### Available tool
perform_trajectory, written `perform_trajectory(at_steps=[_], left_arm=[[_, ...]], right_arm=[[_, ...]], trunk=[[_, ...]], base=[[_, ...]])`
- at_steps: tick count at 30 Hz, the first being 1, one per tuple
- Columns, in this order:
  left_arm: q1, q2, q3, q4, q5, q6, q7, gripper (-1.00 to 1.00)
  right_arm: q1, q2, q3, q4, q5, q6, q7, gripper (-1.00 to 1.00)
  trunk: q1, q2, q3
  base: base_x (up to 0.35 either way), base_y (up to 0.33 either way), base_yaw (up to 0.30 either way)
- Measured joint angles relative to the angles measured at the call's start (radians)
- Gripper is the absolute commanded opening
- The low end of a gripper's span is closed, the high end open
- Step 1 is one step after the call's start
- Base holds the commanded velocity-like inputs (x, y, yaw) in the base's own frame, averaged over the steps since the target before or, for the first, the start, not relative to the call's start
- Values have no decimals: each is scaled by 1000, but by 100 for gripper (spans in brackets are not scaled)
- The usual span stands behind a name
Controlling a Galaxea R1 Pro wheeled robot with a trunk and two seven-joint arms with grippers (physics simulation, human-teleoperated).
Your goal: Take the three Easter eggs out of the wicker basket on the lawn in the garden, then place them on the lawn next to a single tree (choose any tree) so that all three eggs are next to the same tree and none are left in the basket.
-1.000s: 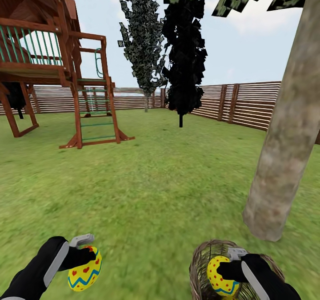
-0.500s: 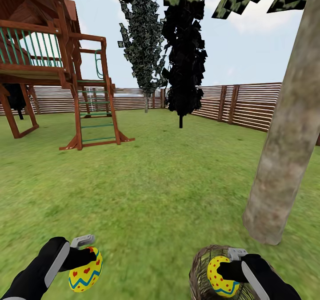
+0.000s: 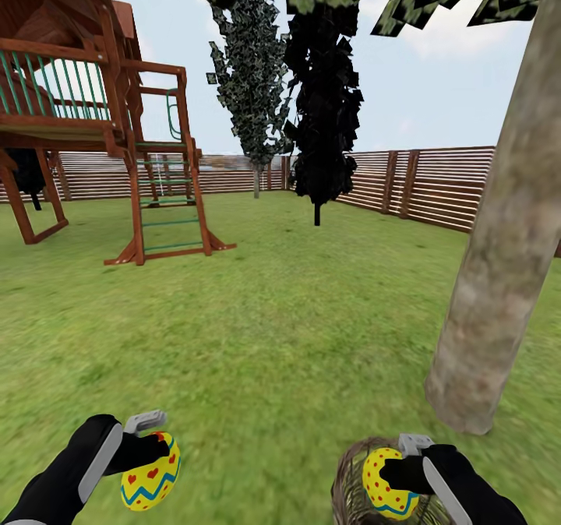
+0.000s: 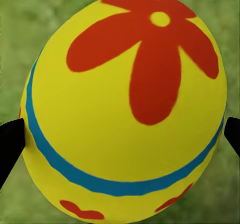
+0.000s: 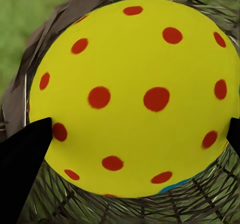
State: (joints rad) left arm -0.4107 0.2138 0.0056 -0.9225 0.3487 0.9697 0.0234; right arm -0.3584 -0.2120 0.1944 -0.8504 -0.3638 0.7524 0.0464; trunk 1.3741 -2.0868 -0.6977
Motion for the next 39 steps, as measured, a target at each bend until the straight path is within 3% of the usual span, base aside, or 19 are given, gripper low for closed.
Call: perform_trajectory(at_steps=[32, 39], left_arm=[[0, -21, -3, 4, -4, -1, 0, -100], [0, -22, -2, 3, -3, -1, -3, -100]], right_arm=[[0, 1, 2, 0, 0, 0, 0, -100], [0, 1, 3, 0, 0, 0, 0, -100]], trunk=[[-123, 224, 100], [-122, 224, 100]], base=[[0, 0, 0], [-127, 0, 0]])
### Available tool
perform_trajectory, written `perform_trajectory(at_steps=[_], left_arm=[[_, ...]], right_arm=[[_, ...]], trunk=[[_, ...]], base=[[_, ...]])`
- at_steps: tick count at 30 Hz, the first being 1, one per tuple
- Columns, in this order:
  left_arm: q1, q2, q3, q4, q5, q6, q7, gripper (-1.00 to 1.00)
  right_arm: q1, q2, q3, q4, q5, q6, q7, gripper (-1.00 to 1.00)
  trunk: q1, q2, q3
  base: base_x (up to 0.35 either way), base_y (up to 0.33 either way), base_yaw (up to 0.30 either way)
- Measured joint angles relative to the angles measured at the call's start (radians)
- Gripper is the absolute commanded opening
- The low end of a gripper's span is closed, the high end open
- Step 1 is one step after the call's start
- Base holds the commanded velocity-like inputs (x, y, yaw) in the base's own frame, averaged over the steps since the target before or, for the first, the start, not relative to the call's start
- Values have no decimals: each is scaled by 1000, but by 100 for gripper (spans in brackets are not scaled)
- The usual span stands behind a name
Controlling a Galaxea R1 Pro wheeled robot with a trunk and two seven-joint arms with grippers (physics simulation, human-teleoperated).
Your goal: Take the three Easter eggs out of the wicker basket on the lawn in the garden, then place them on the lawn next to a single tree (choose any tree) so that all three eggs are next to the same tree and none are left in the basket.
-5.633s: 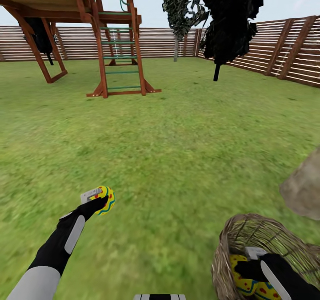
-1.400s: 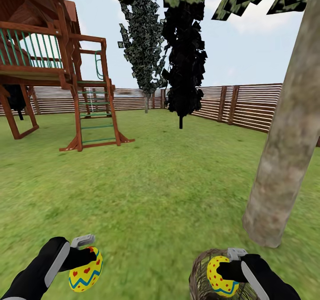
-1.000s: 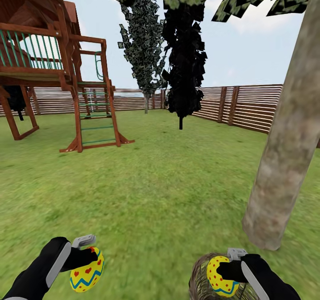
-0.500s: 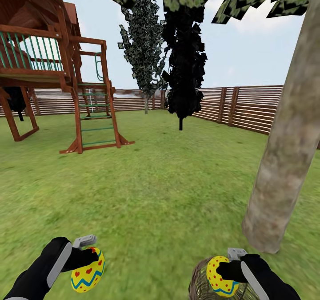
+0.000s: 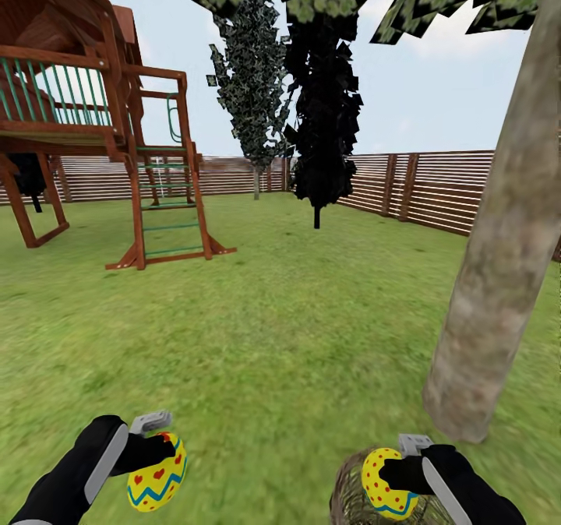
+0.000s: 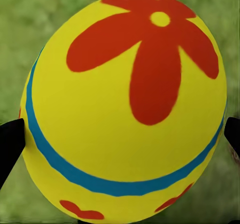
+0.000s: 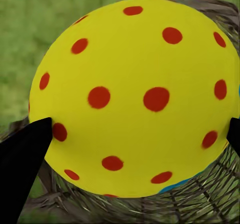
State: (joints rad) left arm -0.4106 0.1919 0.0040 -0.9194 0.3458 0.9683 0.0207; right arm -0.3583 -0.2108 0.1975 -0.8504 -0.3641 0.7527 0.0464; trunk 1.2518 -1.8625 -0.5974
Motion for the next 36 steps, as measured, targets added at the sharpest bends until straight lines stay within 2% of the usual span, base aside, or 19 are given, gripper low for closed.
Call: perform_trajectory(at_steps=[8, 36], left_arm=[[0, 0, 0, 0, 0, 1, 0, -100], [0, -2, -1, 14, -1, 0, 0, -100]], right_arm=[[0, 0, 0, 0, 0, 0, 0, -100], [0, -1, 0, 1, 1, 1, 0, -100]], trunk=[[0, 0, 0], [-104, 189, 85]], base=[[-237, 0, 0], [-1, 0, 0]])
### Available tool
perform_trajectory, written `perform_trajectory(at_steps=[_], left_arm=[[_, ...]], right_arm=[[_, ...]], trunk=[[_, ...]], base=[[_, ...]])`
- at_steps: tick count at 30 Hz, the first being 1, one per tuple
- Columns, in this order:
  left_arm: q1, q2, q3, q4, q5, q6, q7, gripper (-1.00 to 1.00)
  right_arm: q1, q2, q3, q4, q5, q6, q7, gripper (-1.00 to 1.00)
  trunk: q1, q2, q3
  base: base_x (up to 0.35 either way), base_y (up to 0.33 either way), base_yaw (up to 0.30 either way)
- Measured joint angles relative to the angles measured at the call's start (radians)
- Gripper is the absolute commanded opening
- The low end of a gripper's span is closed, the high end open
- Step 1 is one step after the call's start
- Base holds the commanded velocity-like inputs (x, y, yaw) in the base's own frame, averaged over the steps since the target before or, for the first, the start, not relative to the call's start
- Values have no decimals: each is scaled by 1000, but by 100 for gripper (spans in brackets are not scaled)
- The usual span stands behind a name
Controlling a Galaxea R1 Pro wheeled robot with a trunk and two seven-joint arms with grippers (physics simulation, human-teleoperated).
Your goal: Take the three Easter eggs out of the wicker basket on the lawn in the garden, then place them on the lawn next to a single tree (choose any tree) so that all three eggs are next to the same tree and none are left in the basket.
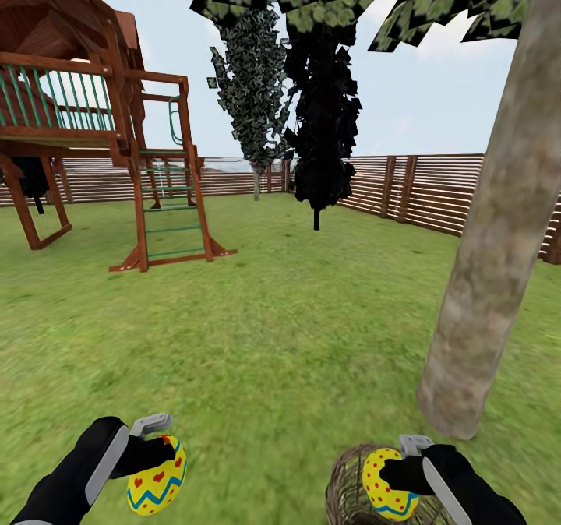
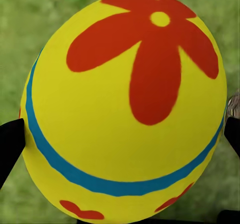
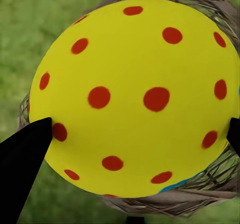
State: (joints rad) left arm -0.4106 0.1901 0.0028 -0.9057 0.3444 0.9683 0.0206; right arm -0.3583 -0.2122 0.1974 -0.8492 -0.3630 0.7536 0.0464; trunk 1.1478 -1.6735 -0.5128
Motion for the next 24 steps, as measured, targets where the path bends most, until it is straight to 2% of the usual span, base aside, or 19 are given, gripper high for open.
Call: perform_trajectory(at_steps=[3, 11, 14, 24], left_arm=[[0, 0, 1, 7, 2, -2, -1, -100], [0, -11, 1, 20, 2, -3, 0, -100], [0, -10, 3, 20, 3, -3, -2, -100], [0, -8, 3, 20, 3, -15, -1, -100]], right_arm=[[0, 0, 0, 0, -1, 0, 0, -100], [0, 1, 0, 0, -1, -1, 0, -100], [0, 1, 0, 0, -1, -1, 0, -100], [0, 2, 0, 0, 0, 0, 0, -100]], trunk=[[0, 0, 0], [1, 0, 0], [0, 0, 0], [0, 0, 0]], base=[[-91, 0, 0], [-313, -79, 0], [-72, -43, 0], [-2, -301, 0]])
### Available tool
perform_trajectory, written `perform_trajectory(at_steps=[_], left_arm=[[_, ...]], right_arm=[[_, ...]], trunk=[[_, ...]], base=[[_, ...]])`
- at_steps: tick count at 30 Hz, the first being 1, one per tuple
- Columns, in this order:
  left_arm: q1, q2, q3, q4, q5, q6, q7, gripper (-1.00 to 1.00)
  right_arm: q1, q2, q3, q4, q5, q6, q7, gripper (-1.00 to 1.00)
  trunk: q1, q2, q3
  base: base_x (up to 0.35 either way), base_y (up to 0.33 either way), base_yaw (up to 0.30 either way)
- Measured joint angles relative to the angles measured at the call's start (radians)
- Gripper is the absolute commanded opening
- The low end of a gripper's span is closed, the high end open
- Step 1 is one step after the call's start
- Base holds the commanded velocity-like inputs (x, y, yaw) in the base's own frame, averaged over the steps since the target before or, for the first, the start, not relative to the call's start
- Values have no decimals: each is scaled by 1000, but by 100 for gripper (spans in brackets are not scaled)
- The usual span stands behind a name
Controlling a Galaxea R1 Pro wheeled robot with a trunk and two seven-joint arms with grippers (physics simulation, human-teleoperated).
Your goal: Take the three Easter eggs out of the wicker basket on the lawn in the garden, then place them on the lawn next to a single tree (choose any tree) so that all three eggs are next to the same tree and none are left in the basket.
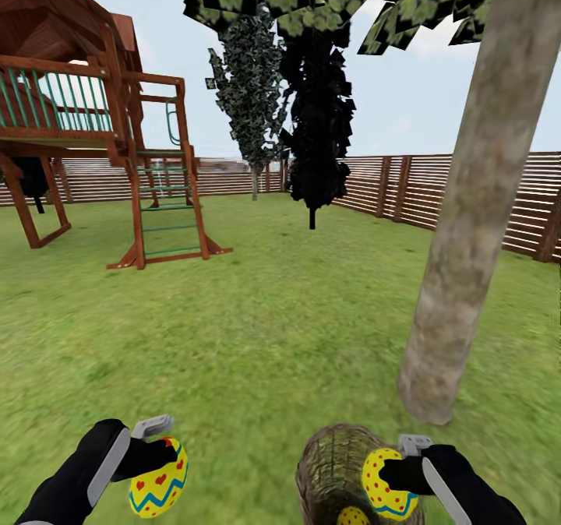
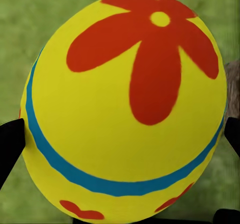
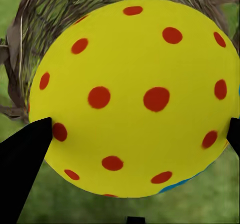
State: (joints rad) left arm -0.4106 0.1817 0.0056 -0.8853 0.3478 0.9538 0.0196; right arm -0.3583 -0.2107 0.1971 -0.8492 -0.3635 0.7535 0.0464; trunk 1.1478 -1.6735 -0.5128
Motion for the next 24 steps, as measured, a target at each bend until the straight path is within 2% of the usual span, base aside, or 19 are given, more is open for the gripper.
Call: perform_trajectory(at_steps=[6, 20, 24], left_arm=[[0, -1, 0, 0, 0, 0, 2, -100], [0, -1, 0, 0, -3, 0, 2, -100], [0, -2, -1, 1, -5, 0, 3, -100]], right_arm=[[0, -2, 2, -5, -4, 1, 5, -100], [0, 0, 41, -3, 0, 1, 1, -100], [0, 0, 40, -3, -2, 1, 1, -100]], trunk=[[0, 0, 0], [0, 0, 0], [0, 0, 0]], base=[[0, -329, 23], [-11, -326, 280], [-223, -251, 47]])
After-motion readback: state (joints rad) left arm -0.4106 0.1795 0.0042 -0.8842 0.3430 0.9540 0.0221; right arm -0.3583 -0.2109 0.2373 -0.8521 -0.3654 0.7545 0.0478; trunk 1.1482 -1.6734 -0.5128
